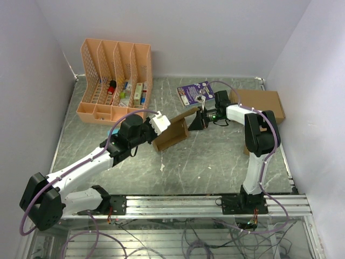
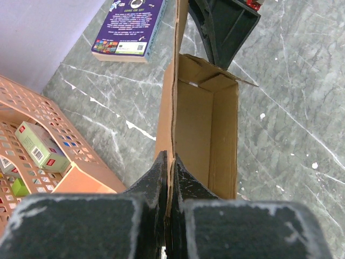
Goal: Fold the paper box
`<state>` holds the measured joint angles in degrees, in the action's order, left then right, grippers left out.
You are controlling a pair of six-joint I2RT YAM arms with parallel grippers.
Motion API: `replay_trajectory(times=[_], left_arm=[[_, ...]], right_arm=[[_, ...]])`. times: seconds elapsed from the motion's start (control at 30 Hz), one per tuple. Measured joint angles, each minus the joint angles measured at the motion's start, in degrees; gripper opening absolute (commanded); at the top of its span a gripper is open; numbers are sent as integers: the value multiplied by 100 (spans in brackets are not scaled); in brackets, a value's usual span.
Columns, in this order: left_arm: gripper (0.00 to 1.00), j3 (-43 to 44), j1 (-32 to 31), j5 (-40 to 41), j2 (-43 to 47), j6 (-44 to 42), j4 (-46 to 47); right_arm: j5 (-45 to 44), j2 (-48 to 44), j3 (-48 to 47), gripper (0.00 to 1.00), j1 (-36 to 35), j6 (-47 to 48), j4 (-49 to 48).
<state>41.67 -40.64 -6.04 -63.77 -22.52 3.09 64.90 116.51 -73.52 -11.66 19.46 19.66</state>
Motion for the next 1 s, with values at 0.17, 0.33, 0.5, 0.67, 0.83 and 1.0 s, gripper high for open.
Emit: replay_trajectory(times=[0.17, 0.33, 0.5, 0.67, 0.83, 1.0], left_arm=[[7, 0, 0, -4, 0, 0, 0], [7, 0, -2, -7, -9, 2, 4], [7, 0, -2, -17, -13, 4, 4], [7, 0, -2, -66, -35, 4, 7], [7, 0, -2, -116, -114, 9, 7], [7, 0, -2, -186, -120, 61, 7]], right_arm=[[-15, 0, -11, 44, 9, -142, -219], [50, 0, -7, 47, -35, -321, -544], [173, -55, 280, 50, -83, -516, -1084], [120, -96, 614, 48, -118, -866, -1685], [11, -151, 839, 49, -177, -1097, -2566], [-155, -417, 1725, 46, -240, -1552, -4177]])
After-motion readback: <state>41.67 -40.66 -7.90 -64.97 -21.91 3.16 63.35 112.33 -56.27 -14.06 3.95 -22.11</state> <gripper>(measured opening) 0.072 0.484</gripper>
